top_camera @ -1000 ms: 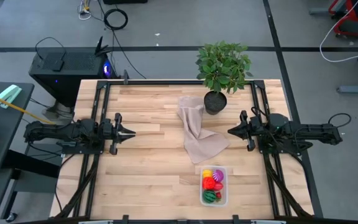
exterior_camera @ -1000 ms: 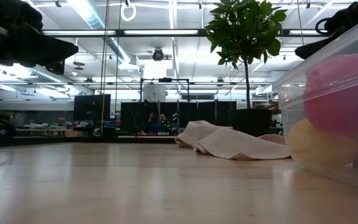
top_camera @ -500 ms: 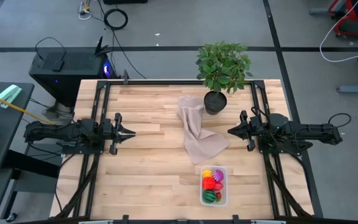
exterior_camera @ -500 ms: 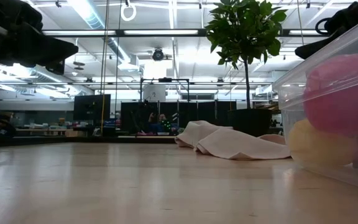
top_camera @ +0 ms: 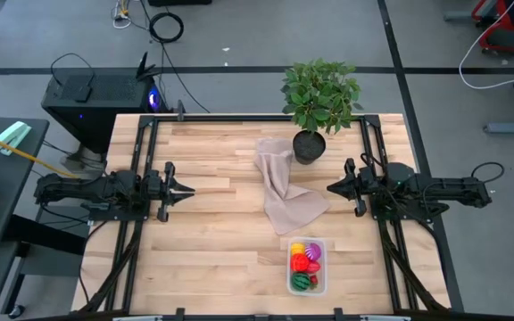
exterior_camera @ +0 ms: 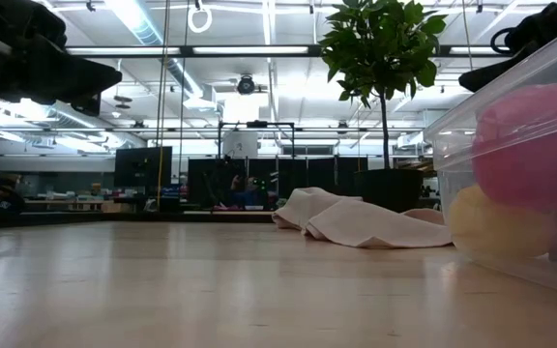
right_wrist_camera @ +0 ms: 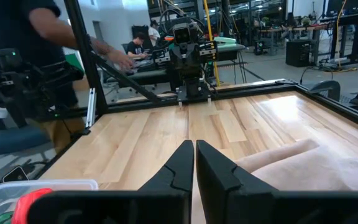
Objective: Pick and placing Produce into tupperware
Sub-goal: Return to Home Position
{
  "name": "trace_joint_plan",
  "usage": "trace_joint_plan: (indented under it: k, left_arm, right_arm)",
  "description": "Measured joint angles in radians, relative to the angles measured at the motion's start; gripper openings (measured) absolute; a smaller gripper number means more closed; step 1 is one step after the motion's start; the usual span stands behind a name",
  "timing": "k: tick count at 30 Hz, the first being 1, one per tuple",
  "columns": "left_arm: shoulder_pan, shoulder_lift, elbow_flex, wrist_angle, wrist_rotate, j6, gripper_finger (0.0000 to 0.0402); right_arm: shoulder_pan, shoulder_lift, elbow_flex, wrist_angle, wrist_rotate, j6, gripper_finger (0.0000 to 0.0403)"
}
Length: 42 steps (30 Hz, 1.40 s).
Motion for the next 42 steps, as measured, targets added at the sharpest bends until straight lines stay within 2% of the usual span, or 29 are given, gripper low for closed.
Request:
trace_joint_plan:
  k: [42]
  left_arm:
    - [0.000, 0.000, 0.000, 0.000, 0.000, 0.000, 0.0060]
  right_arm:
    - [0.000, 0.000, 0.000, 0.000, 0.000, 0.000, 0.0025]
